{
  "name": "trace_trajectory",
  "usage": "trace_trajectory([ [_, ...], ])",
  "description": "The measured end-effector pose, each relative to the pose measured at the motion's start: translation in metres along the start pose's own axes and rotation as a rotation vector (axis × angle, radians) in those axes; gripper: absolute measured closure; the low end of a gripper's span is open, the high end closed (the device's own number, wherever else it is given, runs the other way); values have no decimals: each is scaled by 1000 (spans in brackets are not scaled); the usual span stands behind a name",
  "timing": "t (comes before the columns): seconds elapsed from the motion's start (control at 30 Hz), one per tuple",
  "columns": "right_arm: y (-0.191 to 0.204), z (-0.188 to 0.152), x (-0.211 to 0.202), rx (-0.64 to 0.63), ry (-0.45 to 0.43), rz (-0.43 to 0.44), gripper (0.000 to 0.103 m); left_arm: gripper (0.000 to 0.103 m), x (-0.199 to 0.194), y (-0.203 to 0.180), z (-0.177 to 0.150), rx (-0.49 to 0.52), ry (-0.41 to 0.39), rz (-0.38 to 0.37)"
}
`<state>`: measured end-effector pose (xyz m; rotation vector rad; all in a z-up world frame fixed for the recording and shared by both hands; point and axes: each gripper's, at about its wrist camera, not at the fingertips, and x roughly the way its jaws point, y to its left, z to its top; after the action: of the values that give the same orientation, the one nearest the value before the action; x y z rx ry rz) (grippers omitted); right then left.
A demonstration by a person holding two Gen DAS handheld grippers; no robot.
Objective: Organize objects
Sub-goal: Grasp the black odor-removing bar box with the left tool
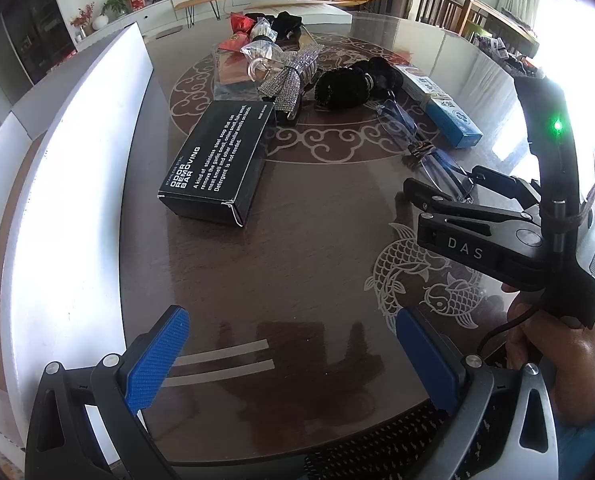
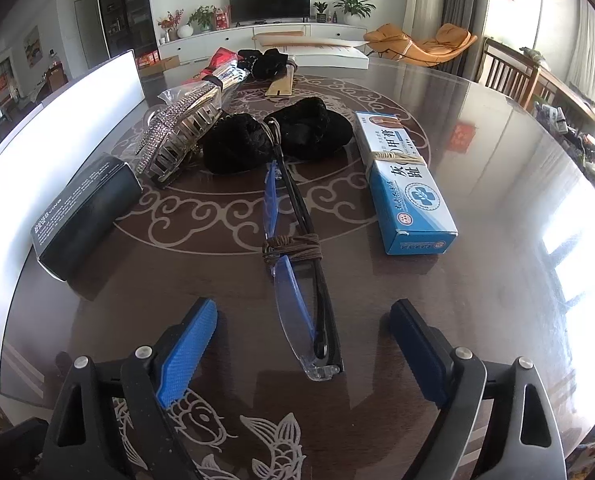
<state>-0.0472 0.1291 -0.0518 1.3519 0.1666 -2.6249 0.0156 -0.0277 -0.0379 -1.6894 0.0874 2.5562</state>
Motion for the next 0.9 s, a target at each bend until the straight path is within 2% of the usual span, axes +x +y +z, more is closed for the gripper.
trace_trajectory([
  [0.23,-1,-1,1,2,2,0,8,0,-7,6,6,7,-23,26],
  [0.37,-2,-1,1,7,4,-3,6,0,-14,26,21,-44,-59,32],
  [0.47,-2,-2,2,7,6,-2,3,0,-14,38,38,-79,-80,8],
  [0.53,-3,-3,2,7,6,-2,3,0,-8,40,51,-76,-72,-12],
  [0.7,-2,-3,2,7,6,-2,3,0,19,34,80,-47,-57,65],
  [0.9,-2,-3,2,7,6,-3,2,0,66,42,95,-77,39,86],
])
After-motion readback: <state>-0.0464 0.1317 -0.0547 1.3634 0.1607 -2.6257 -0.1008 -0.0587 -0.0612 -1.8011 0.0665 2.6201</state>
